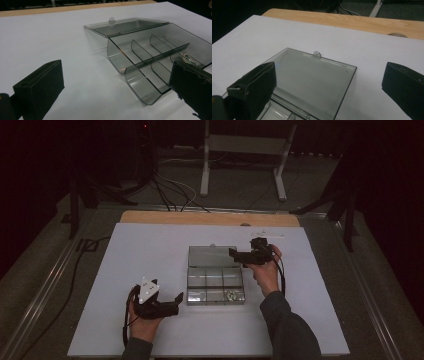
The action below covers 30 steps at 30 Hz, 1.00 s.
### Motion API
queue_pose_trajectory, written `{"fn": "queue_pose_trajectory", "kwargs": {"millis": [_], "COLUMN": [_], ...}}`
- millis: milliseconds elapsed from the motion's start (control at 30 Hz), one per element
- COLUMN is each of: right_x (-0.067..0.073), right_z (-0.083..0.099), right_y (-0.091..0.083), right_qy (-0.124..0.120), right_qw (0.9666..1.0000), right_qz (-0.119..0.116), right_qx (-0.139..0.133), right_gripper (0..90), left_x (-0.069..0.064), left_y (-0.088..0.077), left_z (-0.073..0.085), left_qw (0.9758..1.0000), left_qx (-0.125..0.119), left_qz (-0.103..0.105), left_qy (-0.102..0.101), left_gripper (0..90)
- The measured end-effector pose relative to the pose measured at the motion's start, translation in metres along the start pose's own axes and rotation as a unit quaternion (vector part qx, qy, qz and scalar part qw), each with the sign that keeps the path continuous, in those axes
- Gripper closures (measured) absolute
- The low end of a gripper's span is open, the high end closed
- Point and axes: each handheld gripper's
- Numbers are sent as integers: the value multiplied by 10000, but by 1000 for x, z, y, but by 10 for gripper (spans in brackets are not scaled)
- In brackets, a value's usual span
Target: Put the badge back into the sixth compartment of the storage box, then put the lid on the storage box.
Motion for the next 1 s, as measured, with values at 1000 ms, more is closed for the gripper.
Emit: {"fn": "queue_pose_trajectory", "kwargs": {"millis": [1000], "right_x": [-9], "right_z": [14], "right_y": [28], "right_qy": [198], "right_qw": [9993], "right_qz": [122], "right_qx": [282], "right_gripper": [1], "left_x": [-17], "left_y": [24], "left_z": [-1], "left_qw": [9995], "left_qx": [281], "left_qz": [137], "left_qy": [-57], "left_gripper": [24]}}
Point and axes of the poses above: each handheld gripper's, and its own axes: y roughly forward along the jaws, z roughly out of its underside, x roughly to its left, and after that the axes turned 15 degrees about y, right-handed
